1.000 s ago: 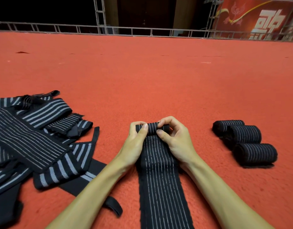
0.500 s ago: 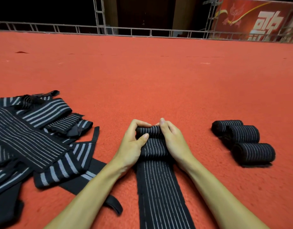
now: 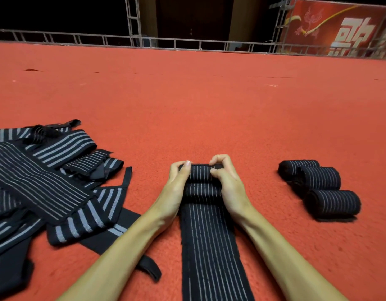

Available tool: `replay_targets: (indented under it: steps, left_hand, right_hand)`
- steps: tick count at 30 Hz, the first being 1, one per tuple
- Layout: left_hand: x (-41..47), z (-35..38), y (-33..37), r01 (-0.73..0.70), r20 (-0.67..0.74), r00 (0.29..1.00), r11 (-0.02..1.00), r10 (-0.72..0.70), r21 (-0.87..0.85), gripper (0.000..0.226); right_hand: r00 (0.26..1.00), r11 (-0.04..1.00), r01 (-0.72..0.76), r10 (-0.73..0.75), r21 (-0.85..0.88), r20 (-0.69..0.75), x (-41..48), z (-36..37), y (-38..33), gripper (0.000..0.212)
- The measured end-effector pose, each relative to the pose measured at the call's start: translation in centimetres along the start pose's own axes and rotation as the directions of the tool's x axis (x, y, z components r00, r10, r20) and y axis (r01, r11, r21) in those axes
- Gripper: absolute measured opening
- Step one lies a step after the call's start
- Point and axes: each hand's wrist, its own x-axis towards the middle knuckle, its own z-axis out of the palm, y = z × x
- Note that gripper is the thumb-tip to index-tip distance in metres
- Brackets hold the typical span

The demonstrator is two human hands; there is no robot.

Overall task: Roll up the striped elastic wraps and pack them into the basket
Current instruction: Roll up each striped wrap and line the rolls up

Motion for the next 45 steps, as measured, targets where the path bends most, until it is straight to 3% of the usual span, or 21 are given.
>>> replay_targets:
  steps: [7, 11, 15, 22, 25, 28, 32, 37, 45]
  left_hand:
    - [-0.2, 0.2, 0.2, -0.041, 0.035, 0.999, 0.997, 0.038, 0.069, 0.014]
    - [-0.2, -0.1, 0.3, -0.174, 0.057, 0.984, 0.974, 0.167, 0.143, 0.02]
    - [-0.1, -0.4, 0.1, -0.24, 0.088, 0.969, 0.959, 0.229, 0.149, 0.028]
    - [0.0, -0.4, -0.2, -0.193, 0.056, 0.981, 0.972, 0.187, 0.133, 0.027]
    - [0.3, -0.4, -0.2, -0.115, 0.03, 0.993, 0.99, 0.113, 0.087, 0.031]
    - [0.3, -0.4, -0.1, -0.1, 0.006, 0.995, 0.994, 0.1, 0.048, 0.036]
    - [0.5, -0.4, 0.0, -0.149, -0.135, 0.98, 0.989, 0.149, 0.009, 0.017]
    - [0.9, -1.1, 0.4, -0.116, -0.365, 0.929, 0.986, 0.064, -0.122, 0.006]
    - [0.8, -1.2, 1.0, -0.053, -0.36, 0.933, 0.985, -0.01, -0.165, 0.012]
  right_hand:
    - [0.999, 1.0, 0.009, -0.009, 0.01, -0.035, 0.2, 0.0, 0.4, 0.007]
    - [0.995, 0.996, -0.039, 0.031, -0.075, -0.094, 0.6, 0.2, 1.0, 0.033]
    - [0.989, 0.988, -0.11, 0.098, -0.107, -0.112, 0.7, 0.0, 1.0, 0.027]
    - [0.985, 0.985, -0.1, 0.077, -0.144, -0.156, 0.7, -0.1, 1.1, 0.036]
    - [0.987, 0.991, -0.027, 0.006, -0.131, -0.158, 0.7, -0.1, 1.1, 0.02]
    - [0.993, 0.997, 0.032, -0.039, -0.068, -0.114, 0.6, 0.0, 0.7, 0.013]
    - [0.999, 0.999, -0.035, 0.035, 0.004, -0.023, 0.5, 0.0, 0.6, 0.032]
    - [0.995, 0.99, -0.083, 0.089, -0.113, 0.047, 0.6, 0.1, 1.0, 0.026]
    - [0.956, 0.983, -0.186, 0.179, 0.008, 0.232, 0.0, -0.2, 0.5, 0.075]
